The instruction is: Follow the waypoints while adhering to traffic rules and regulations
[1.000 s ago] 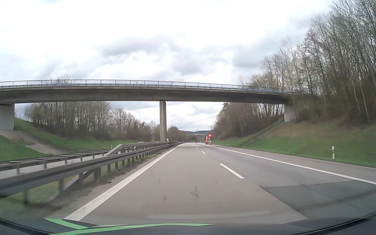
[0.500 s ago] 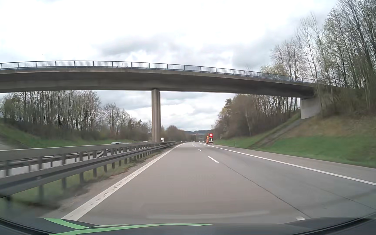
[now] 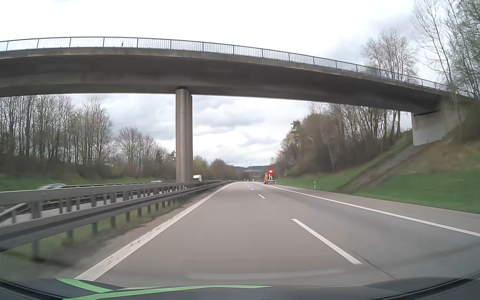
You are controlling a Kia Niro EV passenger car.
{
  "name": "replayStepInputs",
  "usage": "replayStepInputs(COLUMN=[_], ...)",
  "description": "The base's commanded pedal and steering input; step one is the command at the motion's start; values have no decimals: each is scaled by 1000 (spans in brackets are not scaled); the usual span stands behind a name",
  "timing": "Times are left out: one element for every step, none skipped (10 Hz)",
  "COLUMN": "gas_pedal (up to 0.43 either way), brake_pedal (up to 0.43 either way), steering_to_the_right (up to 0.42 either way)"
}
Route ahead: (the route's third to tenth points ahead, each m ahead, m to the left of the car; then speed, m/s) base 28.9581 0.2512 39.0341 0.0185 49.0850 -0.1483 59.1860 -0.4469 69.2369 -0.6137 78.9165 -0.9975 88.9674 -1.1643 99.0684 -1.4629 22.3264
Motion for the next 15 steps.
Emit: replayStepInputs(gas_pedal=[110,110,79,28,28,28,28,28,28,28,28,28,28,39,39], brake_pedal=[0,0,0,0,0,0,0,0,0,0,0,0,0,0,0], steering_to_the_right=[0,0,-1,-1,-1,-1,-2,-2,-2,-2,-2,-2,-2,-1,-2])
